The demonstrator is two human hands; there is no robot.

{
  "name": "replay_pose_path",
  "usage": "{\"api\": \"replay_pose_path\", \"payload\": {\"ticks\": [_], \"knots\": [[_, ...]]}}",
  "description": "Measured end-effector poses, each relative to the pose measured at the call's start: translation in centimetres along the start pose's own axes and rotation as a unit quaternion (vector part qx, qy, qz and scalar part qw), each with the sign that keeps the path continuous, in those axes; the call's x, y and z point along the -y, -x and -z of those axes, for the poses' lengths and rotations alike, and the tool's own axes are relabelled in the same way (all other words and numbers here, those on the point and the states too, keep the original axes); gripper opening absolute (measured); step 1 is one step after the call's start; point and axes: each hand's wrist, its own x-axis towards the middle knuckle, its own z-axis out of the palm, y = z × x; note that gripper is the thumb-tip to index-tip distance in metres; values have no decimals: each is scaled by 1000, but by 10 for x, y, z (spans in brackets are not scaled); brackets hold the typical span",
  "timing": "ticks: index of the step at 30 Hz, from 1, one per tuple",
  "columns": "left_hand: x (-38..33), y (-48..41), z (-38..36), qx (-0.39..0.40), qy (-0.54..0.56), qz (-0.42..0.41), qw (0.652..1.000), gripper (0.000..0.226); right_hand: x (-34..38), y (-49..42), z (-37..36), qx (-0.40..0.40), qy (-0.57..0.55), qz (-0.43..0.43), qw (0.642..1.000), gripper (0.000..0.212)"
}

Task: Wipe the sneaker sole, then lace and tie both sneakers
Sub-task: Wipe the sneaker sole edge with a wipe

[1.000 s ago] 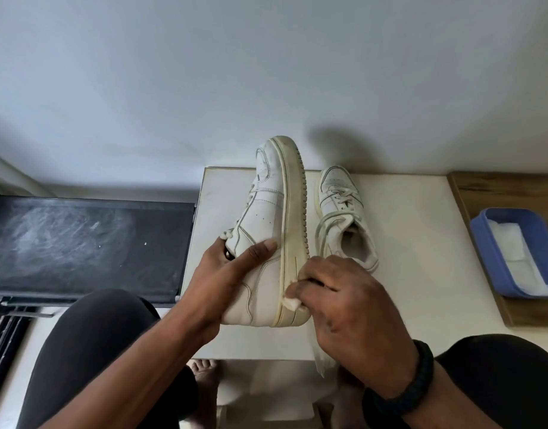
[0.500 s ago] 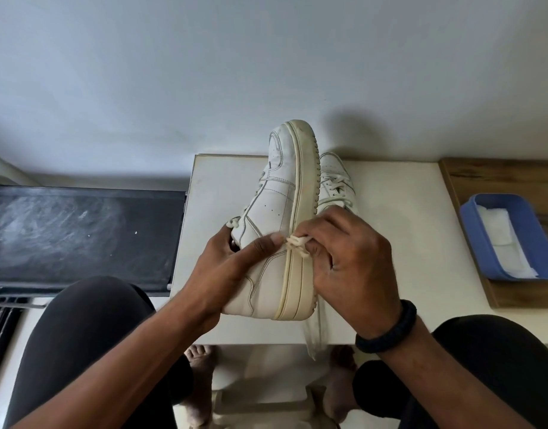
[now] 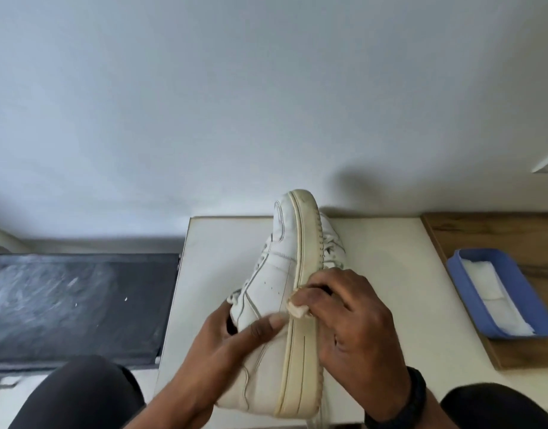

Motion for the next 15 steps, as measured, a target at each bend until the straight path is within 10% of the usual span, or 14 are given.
{"api": "replay_pose_path", "payload": {"ticks": [15], "knots": [[-9,2,12,-3,-21,-32,999,38,6,4,-1,18,18,62,998,24]]}}
